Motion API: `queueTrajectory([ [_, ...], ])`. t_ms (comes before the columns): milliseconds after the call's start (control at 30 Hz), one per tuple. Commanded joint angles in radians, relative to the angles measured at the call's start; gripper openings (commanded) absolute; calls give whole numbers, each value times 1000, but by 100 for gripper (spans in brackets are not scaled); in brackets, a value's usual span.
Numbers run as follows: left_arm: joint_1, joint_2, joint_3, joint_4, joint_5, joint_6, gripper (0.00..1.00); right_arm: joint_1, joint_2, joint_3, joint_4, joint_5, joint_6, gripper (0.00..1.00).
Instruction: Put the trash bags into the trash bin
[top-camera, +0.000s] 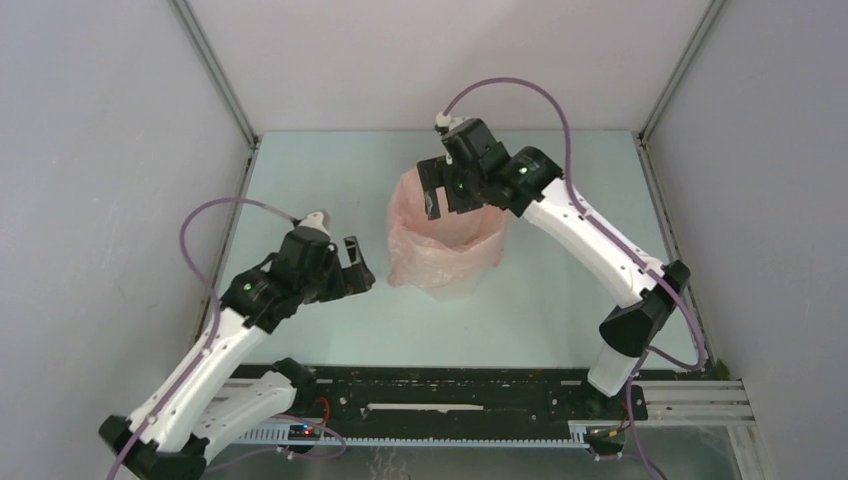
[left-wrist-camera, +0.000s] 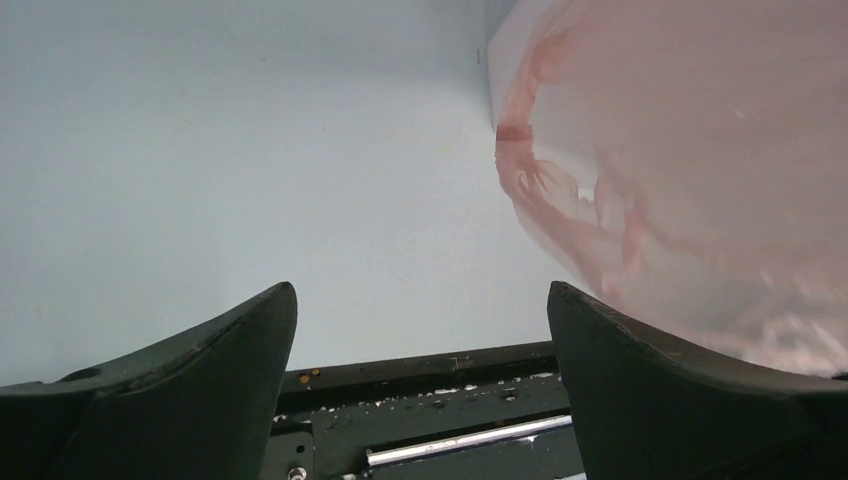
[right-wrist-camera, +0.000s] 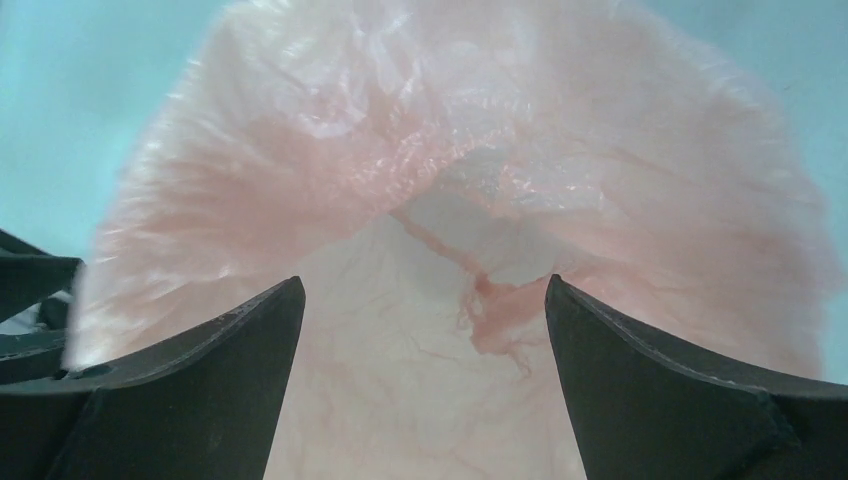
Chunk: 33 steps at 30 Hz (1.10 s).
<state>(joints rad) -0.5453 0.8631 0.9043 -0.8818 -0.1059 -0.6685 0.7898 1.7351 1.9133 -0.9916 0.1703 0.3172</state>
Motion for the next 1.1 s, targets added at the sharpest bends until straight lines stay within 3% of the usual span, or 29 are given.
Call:
queueTrajectory([
  [0, 1, -135, 152, -137, -130, -44, 100, 4, -87, 176, -131, 3, 16, 100],
  [200, 1, -167, 508, -157, -253, 12, 100, 6, -207, 411, -286, 112, 29, 100],
  [333, 1, -118, 756, -95, -298, 107, 100, 7, -370, 405, -282, 138, -5, 100],
  [500, 1, -70, 955, -51, -369, 203, 100, 2, -599, 352, -217, 217, 26, 100],
  [733, 1, -75, 961, 38, -426, 257, 100, 2, -730, 317, -263, 353, 105, 100],
  [1067, 1, -68, 923, 38, -415, 223, 100, 2, -729, 300, -386, 424, 166, 100],
])
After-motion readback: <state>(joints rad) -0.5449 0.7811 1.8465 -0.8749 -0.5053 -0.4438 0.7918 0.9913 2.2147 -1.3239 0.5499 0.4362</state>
